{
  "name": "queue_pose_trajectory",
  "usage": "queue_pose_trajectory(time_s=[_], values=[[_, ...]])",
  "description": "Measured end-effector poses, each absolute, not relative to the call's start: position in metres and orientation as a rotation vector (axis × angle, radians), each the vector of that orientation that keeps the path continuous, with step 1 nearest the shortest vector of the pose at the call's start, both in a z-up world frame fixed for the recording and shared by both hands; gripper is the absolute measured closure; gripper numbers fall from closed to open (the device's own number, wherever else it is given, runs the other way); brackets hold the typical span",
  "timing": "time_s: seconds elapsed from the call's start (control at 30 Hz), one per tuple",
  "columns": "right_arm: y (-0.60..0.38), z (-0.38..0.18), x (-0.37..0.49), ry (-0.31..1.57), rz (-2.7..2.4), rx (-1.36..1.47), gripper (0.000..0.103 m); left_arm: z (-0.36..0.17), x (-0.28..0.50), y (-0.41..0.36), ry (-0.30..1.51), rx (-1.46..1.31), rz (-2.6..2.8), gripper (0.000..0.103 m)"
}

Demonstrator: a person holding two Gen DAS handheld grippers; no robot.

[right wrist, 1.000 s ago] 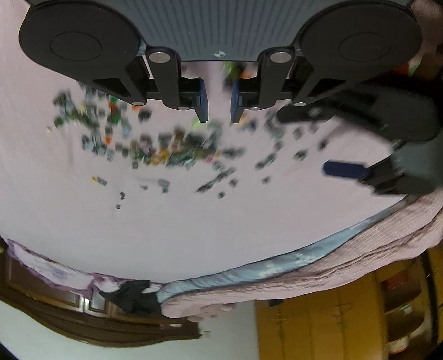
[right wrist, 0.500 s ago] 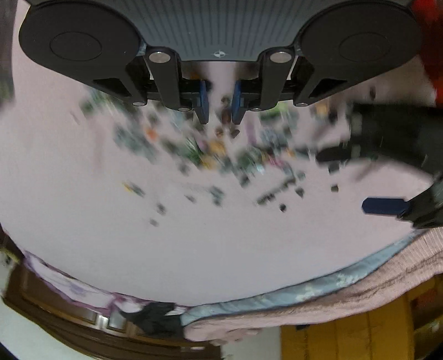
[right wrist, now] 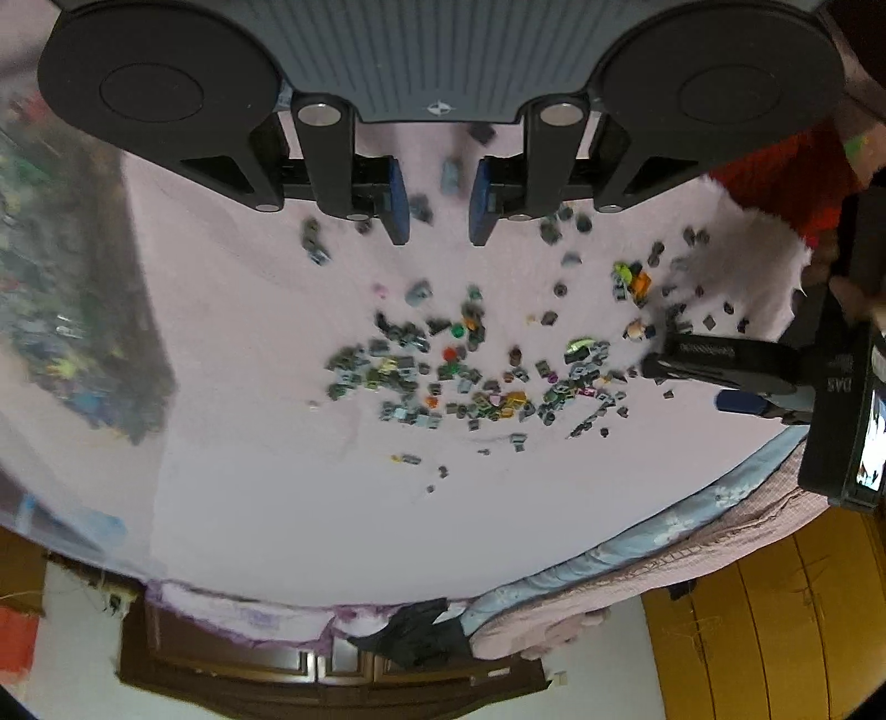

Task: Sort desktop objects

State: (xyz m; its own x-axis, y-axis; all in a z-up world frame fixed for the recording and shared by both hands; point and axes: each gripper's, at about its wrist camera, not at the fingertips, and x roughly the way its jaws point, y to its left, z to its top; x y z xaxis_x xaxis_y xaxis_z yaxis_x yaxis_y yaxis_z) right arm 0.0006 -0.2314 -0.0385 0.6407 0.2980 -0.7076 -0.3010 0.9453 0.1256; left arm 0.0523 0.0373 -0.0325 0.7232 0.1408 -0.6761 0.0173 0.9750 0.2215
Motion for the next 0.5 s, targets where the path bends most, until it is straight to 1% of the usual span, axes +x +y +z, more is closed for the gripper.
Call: queue_pose_trajectory(time_s=[0.07, 0.13, 0.2, 0.27, 0.3, 0.37, 0.5], values=[[-0.238, -0.039, -0.006, 0.811, 0.319, 0.010, 0.074, -0.025, 0.047, 0.031, 0.748, 0.186, 0.016, 0.014], [-0.247, -0.045, -0.007, 0.835, 0.299, 0.038, 0.074, -0.020, 0.043, 0.018, 0.732, 0.177, -0.053, 0.016], [-0.253, -0.057, -0.006, 0.864, 0.285, 0.072, 0.074, -0.018, 0.041, -0.003, 0.724, 0.218, -0.137, 0.029], [-0.256, -0.064, -0.009, 0.847, 0.288, 0.091, 0.073, -0.020, 0.040, -0.025, 0.725, 0.265, -0.219, 0.038], [-0.256, -0.066, -0.010, 0.838, 0.291, 0.092, 0.073, -0.022, 0.038, -0.036, 0.729, 0.286, -0.260, 0.041], [-0.256, -0.068, -0.012, 0.826, 0.297, 0.090, 0.072, -0.027, 0.035, -0.054, 0.737, 0.331, -0.317, 0.043], [-0.257, -0.070, -0.015, 0.811, 0.304, 0.100, 0.072, -0.032, 0.022, -0.071, 0.745, 0.374, -0.373, 0.043]])
